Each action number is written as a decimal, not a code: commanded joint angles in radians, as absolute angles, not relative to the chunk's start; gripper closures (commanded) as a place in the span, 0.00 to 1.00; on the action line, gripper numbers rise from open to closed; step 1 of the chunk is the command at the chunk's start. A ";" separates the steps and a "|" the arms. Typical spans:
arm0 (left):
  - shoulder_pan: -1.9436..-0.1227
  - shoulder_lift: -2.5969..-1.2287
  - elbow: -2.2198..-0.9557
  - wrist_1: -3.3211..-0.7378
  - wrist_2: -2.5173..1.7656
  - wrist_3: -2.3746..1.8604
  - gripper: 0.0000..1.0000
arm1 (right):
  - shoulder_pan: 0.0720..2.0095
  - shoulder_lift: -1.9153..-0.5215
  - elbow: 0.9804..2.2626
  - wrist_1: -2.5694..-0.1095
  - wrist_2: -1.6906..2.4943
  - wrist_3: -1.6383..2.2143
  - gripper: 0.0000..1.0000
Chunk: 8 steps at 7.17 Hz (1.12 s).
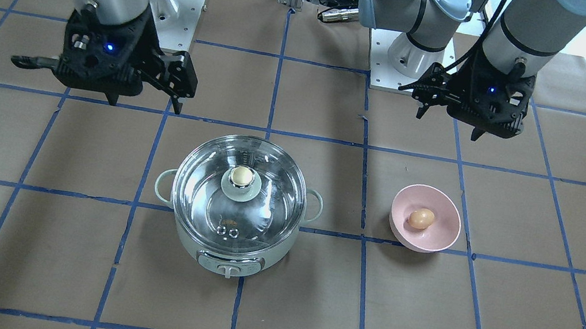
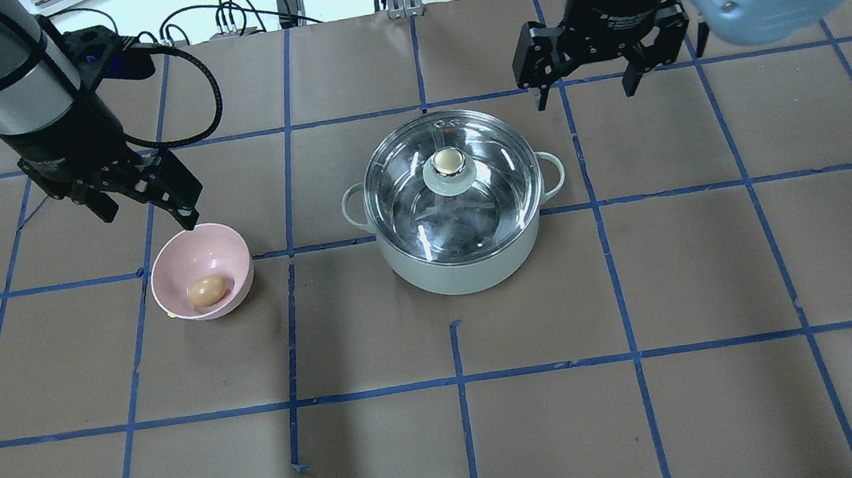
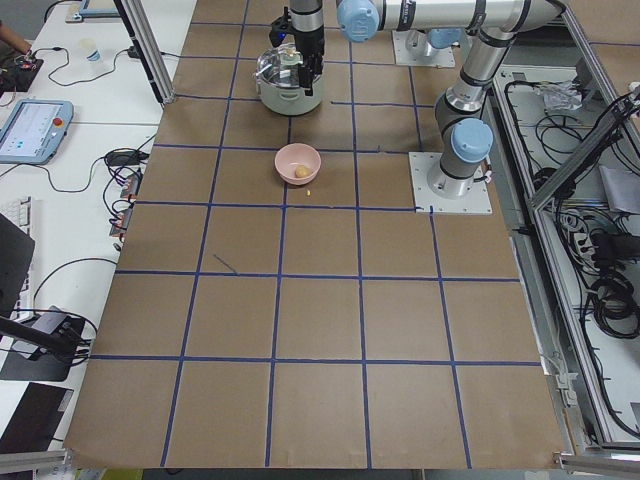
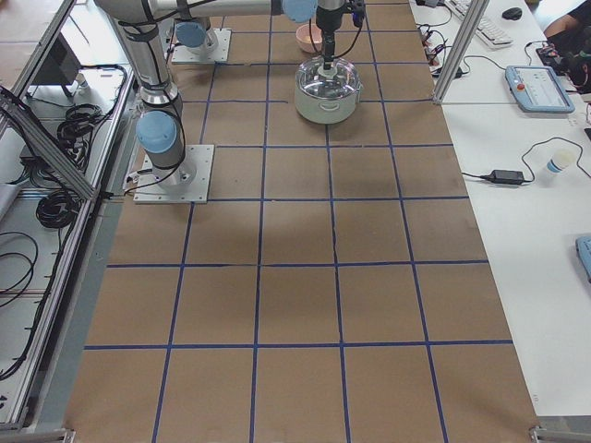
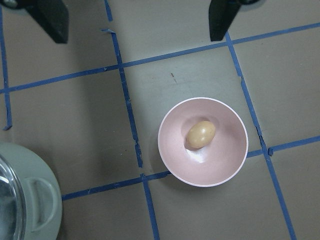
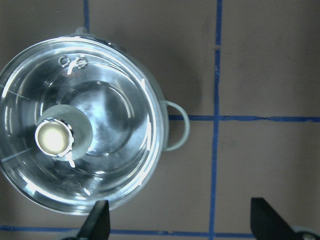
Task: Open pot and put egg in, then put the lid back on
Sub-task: 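Move the left gripper over the pink bowl while the right gripper reaches the lid knob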
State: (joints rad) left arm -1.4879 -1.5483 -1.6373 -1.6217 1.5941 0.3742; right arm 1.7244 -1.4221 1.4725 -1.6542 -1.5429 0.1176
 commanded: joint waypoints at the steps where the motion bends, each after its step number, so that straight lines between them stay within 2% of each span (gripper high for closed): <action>1: -1.438 -1.557 -1.730 -1.516 1.580 0.480 0.00 | 1.880 -1.243 1.424 -1.805 -1.557 0.266 0.02; 3: -1.425 -1.604 -1.802 -1.362 1.585 0.623 0.00 | 1.945 -1.187 1.443 -1.842 -1.601 0.305 0.03; 8: -1.338 -1.689 -1.977 -1.052 1.582 1.050 0.00 | 1.945 -1.180 1.476 -1.890 -1.605 0.302 0.09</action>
